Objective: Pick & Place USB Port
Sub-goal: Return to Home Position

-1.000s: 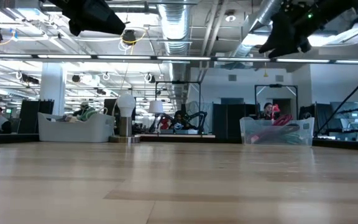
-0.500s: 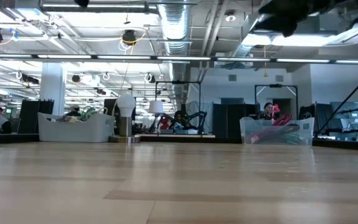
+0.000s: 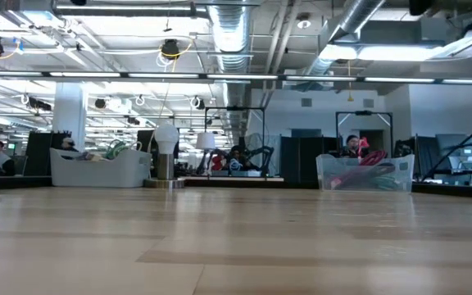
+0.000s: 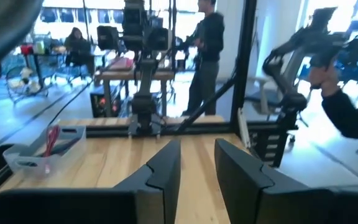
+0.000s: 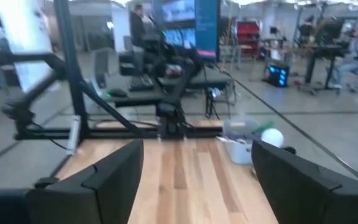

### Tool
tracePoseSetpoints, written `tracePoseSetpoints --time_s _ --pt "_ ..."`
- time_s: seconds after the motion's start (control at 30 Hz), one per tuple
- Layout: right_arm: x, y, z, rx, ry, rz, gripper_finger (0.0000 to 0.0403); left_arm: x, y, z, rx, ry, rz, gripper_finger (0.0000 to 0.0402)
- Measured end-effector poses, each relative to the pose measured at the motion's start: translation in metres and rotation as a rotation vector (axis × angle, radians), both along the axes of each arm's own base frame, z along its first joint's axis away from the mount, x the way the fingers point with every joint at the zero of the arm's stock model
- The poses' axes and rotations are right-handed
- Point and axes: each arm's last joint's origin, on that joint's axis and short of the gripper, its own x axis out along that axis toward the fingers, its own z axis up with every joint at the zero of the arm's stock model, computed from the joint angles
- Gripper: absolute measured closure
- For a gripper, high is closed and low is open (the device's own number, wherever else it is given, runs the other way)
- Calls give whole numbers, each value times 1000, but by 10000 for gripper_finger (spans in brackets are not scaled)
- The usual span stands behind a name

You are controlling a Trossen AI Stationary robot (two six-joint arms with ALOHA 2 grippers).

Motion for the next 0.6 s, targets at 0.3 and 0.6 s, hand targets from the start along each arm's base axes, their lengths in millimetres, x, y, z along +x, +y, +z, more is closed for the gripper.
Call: tracePoseSetpoints --time_s 0.3,0.6 --pt "-37 5 0 31 -89 60 112 -27 12 -12 -51 -101 -35 303" --pt "-68 6 -6 38 -168 67 112 -50 23 -4 23 -234 -46 303"
